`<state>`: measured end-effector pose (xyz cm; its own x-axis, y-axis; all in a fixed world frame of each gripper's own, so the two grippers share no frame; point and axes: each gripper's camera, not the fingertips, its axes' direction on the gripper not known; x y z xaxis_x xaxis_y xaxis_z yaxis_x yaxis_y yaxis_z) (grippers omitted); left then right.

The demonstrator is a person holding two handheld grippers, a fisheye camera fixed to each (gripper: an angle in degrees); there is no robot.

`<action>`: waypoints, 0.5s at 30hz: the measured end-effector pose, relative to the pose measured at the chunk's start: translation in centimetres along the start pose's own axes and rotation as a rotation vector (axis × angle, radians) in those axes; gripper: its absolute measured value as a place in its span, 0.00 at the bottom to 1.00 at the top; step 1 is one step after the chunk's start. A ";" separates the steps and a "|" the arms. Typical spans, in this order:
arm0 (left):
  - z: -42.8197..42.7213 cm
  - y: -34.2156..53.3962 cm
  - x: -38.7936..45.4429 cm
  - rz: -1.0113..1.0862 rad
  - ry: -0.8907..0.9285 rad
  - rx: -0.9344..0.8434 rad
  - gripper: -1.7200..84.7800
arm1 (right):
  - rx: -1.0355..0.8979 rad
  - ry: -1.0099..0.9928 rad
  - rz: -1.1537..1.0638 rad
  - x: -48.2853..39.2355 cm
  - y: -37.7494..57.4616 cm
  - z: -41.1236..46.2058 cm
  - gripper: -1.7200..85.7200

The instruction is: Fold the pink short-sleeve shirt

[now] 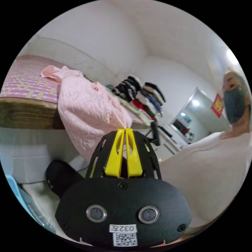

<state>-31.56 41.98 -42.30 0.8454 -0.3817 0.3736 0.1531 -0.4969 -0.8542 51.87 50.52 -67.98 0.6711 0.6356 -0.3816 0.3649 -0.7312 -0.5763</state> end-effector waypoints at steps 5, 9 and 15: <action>-6.2 1.0 -3.2 -0.029 0.222 0.136 0.01 | 0.029 0.025 0.023 1.3 -0.4 -1.7 0.13; -10.3 2.0 -5.5 -0.053 0.290 0.193 0.01 | 0.032 -0.016 0.062 3.8 0.0 -4.2 0.07; -18.5 3.4 -8.4 -0.082 0.328 0.334 0.01 | -0.041 -0.335 -0.013 8.5 2.4 -12.6 0.01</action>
<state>-47.59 29.02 -41.65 0.6255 -0.6048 0.4928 0.4140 -0.2780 -0.8668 66.60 51.01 -63.48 0.4193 0.6864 -0.5942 0.4024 -0.7272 -0.5560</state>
